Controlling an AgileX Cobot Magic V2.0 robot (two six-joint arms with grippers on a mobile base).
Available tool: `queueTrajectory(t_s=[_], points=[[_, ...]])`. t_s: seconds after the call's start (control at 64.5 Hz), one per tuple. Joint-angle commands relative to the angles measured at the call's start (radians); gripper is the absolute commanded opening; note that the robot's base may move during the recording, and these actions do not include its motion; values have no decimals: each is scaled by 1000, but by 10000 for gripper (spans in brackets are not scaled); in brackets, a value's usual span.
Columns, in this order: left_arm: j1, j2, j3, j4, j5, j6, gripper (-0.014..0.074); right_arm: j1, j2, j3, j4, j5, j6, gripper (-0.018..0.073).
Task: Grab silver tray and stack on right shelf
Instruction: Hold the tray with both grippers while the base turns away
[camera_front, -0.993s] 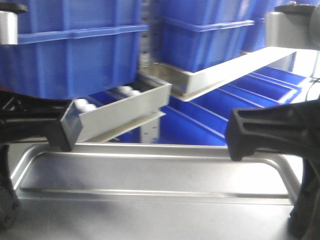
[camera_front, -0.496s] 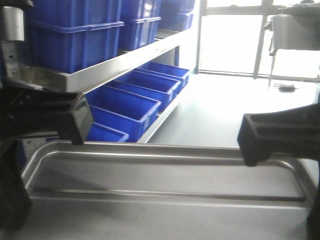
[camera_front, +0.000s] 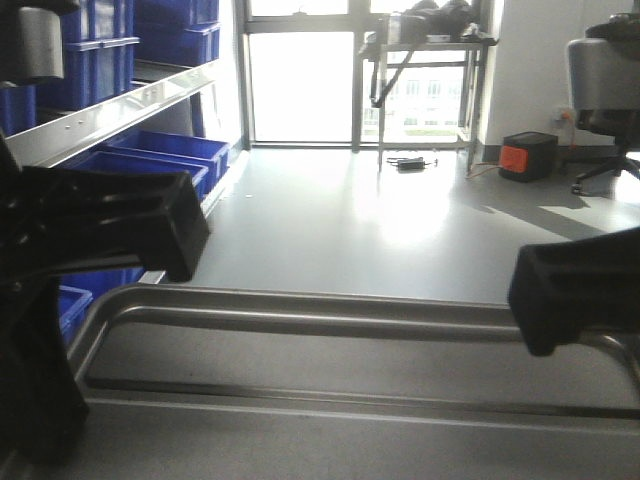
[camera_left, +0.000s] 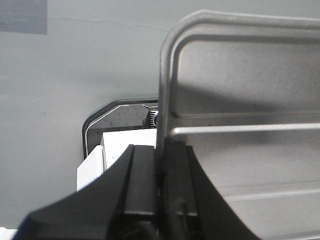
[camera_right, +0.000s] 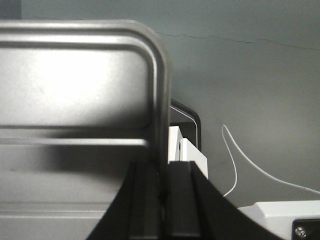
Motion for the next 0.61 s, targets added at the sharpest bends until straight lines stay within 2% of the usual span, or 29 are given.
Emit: queueTrajectory(t_s=[0.0, 0.59], points=[[4, -21, -14, 84, 136, -2, -92, -10, -17, -13, -77, 244, -2, 59], [4, -21, -14, 84, 136, -2, -92, -10, -17, -13, -77, 250, -2, 59]])
